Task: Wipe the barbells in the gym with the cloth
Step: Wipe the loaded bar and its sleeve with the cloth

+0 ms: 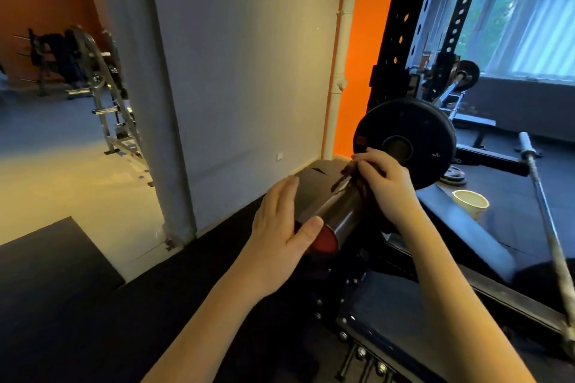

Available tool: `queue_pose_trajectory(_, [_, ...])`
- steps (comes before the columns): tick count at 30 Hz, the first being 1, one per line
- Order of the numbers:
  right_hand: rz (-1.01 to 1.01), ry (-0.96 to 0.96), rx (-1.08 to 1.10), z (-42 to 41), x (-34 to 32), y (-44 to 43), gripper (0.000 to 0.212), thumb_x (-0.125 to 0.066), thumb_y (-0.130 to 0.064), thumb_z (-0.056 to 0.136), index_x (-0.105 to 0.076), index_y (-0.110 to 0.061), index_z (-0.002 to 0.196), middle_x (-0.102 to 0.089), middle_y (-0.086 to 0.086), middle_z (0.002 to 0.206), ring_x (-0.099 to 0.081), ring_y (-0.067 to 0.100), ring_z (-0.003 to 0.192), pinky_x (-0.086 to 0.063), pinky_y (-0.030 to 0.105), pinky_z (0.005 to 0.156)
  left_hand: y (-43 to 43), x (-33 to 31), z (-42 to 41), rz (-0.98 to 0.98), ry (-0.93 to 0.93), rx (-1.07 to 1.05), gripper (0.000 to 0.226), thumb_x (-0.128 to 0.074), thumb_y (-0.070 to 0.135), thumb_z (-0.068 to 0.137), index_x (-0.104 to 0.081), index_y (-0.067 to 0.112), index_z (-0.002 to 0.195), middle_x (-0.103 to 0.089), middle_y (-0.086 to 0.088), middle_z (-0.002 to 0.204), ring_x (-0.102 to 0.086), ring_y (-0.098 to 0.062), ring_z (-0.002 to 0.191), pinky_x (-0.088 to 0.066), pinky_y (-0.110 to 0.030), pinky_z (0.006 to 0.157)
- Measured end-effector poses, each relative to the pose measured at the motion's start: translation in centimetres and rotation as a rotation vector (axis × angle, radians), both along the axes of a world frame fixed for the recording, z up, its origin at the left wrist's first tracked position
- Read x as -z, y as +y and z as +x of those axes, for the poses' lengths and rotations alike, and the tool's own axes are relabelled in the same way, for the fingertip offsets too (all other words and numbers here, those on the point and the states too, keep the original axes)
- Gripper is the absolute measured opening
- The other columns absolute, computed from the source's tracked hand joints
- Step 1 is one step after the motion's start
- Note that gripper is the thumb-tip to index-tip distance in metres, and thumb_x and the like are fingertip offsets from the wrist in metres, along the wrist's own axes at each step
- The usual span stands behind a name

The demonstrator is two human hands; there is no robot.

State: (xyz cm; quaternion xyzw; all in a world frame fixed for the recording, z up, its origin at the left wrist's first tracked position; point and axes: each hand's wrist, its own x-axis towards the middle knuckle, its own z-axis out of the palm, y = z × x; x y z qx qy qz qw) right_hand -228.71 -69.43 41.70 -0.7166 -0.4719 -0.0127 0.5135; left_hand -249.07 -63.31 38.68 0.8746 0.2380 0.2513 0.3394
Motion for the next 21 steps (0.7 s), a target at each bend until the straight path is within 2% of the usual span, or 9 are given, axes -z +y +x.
queue_pose_trajectory(3, [0.014,0.054,-0.024,-2.8,0.4,-0.7,0.019,-0.053,-0.011,0.097,-0.071,-0.018,0.098,-0.062,-0.011,0.109,-0.049,-0.003,0.099,-0.032,0.014,0.090,2.1,0.3,-0.8,0.030,0.057,0.050,0.079,-0.036,0.058,0.092,0.001,0.027,0.155,0.003,0.017,0.158,0.000,-0.004,0.146,-0.008,-0.039,0.122])
queue_pose_trajectory(5, [0.006,0.078,-0.018,-4.3,0.3,-0.9,0.020,-0.054,-0.012,0.097,-0.071,-0.021,0.095,-0.062,-0.013,0.109,-0.051,-0.005,0.103,-0.035,0.014,0.091,3.3,0.1,-0.8,0.007,0.018,0.071,0.073,-0.040,0.049,0.097,-0.004,0.023,0.155,-0.003,0.009,0.160,-0.005,-0.009,0.147,-0.013,-0.043,0.121])
queue_pose_trajectory(7, [-0.001,0.093,0.012,-5.6,0.4,-1.0,0.019,-0.055,-0.012,0.097,-0.072,-0.019,0.098,-0.062,-0.008,0.114,-0.051,0.002,0.113,-0.036,0.019,0.096,4.2,-0.1,-1.0,0.007,0.002,0.111,0.070,-0.039,0.048,0.098,-0.008,0.021,0.155,-0.009,0.004,0.159,-0.009,-0.013,0.147,-0.016,-0.045,0.120])
queue_pose_trajectory(10, [0.022,0.086,0.036,-7.8,0.4,-1.7,0.018,-0.056,-0.008,0.096,-0.073,-0.014,0.097,-0.068,-0.001,0.112,-0.055,-0.008,0.105,-0.036,0.004,0.086,5.3,-0.3,-1.6,0.005,-0.007,0.196,0.063,-0.038,0.045,0.100,-0.015,0.022,0.154,-0.015,0.003,0.158,-0.012,-0.012,0.146,-0.017,-0.044,0.120])
queue_pose_trajectory(12, [0.015,0.061,0.076,-9.4,0.6,-1.8,0.018,-0.056,-0.008,0.096,-0.073,-0.014,0.096,-0.069,-0.002,0.109,-0.056,-0.008,0.104,-0.036,0.003,0.086,5.8,-0.1,-2.4,-0.026,0.001,0.233,0.059,-0.036,0.043,0.101,-0.017,0.023,0.153,-0.015,0.006,0.157,-0.012,-0.009,0.145,-0.015,-0.038,0.121])
queue_pose_trajectory(16, [0.016,-0.101,0.279,-11.7,1.1,-1.4,0.020,-0.054,-0.020,0.093,-0.072,-0.013,0.094,-0.070,-0.005,0.097,-0.060,0.009,0.097,-0.044,0.023,0.088,6.6,1.0,-4.4,-0.093,0.001,0.311,0.054,-0.036,0.041,0.102,-0.022,0.024,0.152,-0.021,0.010,0.153,-0.018,-0.005,0.142,-0.018,-0.028,0.116])
queue_pose_trajectory(19, [-0.011,-0.264,0.440,-13.4,1.1,-0.8,0.015,-0.057,-0.009,0.094,-0.072,-0.007,0.093,-0.065,-0.007,0.090,-0.054,0.004,0.088,-0.037,0.008,0.080,7.8,1.5,-6.0,-0.112,-0.006,0.356,0.052,-0.036,0.040,0.103,-0.024,0.024,0.151,-0.024,0.011,0.152,-0.021,-0.001,0.139,-0.017,-0.020,0.110])
queue_pose_trajectory(21, [-0.015,-0.373,0.514,-14.5,1.3,-0.4,0.014,-0.058,-0.007,0.092,-0.072,-0.005,0.090,-0.064,-0.005,0.086,-0.055,0.011,0.086,-0.033,0.007,0.074,8.8,1.4,-6.8,-0.126,-0.017,0.370,0.053,-0.035,0.039,0.103,-0.025,0.022,0.151,-0.025,0.010,0.152,-0.021,-0.002,0.139,-0.017,-0.018,0.108])
